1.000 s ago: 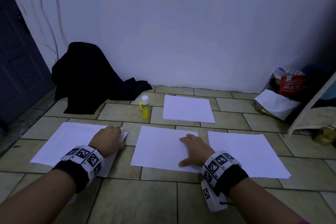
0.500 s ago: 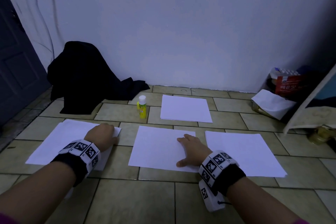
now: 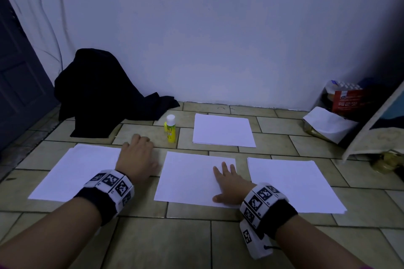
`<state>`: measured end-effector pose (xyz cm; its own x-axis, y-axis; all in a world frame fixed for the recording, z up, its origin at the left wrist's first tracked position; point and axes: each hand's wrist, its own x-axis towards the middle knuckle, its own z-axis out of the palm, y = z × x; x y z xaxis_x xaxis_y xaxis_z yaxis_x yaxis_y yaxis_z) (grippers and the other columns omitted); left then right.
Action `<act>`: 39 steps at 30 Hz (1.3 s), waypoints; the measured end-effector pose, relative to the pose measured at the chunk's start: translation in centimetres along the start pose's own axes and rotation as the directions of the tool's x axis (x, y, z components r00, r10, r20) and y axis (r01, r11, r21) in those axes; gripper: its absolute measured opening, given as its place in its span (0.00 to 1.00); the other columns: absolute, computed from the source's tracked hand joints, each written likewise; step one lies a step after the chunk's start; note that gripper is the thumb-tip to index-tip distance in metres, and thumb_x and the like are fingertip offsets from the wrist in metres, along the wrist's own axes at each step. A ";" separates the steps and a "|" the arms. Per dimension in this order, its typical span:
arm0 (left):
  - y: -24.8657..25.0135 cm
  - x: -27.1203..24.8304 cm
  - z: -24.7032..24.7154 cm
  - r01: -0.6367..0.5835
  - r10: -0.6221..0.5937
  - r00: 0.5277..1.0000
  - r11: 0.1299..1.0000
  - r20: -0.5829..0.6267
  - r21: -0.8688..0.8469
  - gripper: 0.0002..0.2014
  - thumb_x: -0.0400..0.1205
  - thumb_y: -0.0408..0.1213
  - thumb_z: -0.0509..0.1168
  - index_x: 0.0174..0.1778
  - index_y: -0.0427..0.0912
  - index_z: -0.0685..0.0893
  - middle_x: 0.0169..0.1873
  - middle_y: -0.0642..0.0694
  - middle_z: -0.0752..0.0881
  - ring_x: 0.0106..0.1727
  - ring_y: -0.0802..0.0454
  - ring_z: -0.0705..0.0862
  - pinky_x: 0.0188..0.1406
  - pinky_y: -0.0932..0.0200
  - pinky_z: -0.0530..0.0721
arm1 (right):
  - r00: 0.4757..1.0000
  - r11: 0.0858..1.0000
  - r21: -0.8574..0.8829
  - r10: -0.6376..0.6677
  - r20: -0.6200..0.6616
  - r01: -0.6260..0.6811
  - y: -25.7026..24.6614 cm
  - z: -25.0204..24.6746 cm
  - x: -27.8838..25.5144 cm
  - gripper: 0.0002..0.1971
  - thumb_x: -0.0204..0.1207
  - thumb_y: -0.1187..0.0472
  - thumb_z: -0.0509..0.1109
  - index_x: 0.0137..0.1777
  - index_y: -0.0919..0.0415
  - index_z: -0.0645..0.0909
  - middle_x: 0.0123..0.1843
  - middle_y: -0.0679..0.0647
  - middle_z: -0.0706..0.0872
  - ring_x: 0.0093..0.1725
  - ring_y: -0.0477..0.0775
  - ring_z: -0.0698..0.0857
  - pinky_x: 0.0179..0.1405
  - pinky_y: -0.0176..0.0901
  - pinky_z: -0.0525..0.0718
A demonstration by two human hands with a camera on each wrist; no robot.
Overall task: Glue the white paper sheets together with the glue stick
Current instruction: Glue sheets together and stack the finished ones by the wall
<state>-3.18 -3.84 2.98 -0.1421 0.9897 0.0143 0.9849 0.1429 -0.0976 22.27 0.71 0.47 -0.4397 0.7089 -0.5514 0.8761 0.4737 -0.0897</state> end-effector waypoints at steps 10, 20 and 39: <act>6.6 -1.4 0.8 -0.364 0.437 0.853 0.890 0.286 -0.275 0.36 0.80 0.53 0.67 0.83 0.53 0.59 0.83 0.50 0.56 0.82 0.51 0.56 0.77 0.51 0.67 | 0.999 0.997 0.075 0.003 -0.054 0.001 0.1 -1.6 0.1 0.48 0.72 0.46 0.75 0.84 0.58 0.50 0.84 0.58 0.51 0.83 0.61 0.52 0.79 0.59 0.62; 5.9 -1.5 0.6 -0.342 0.425 0.830 0.899 0.361 -0.272 0.37 0.82 0.52 0.66 0.84 0.53 0.57 0.85 0.50 0.46 0.85 0.47 0.44 0.82 0.43 0.56 | 0.949 0.966 0.256 0.040 -0.313 0.044 -1.7 -9.4 2.8 0.23 0.76 0.47 0.71 0.68 0.58 0.79 0.68 0.54 0.80 0.68 0.53 0.78 0.65 0.44 0.76; 5.2 -1.3 1.8 -0.303 0.407 0.823 0.905 0.396 -0.299 0.44 0.79 0.55 0.68 0.85 0.43 0.53 0.84 0.47 0.50 0.85 0.46 0.47 0.82 0.42 0.55 | 0.913 0.907 0.395 0.032 -0.406 0.144 -8.7 -12.8 11.1 0.15 0.81 0.58 0.64 0.33 0.62 0.71 0.34 0.53 0.75 0.43 0.54 0.75 0.25 0.32 0.66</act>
<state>1.95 -4.37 0.69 0.2445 0.8732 -0.4216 0.9637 -0.1706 0.2055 7.23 11.13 5.70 -0.4541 0.8747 -0.1695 0.8094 0.3255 -0.4889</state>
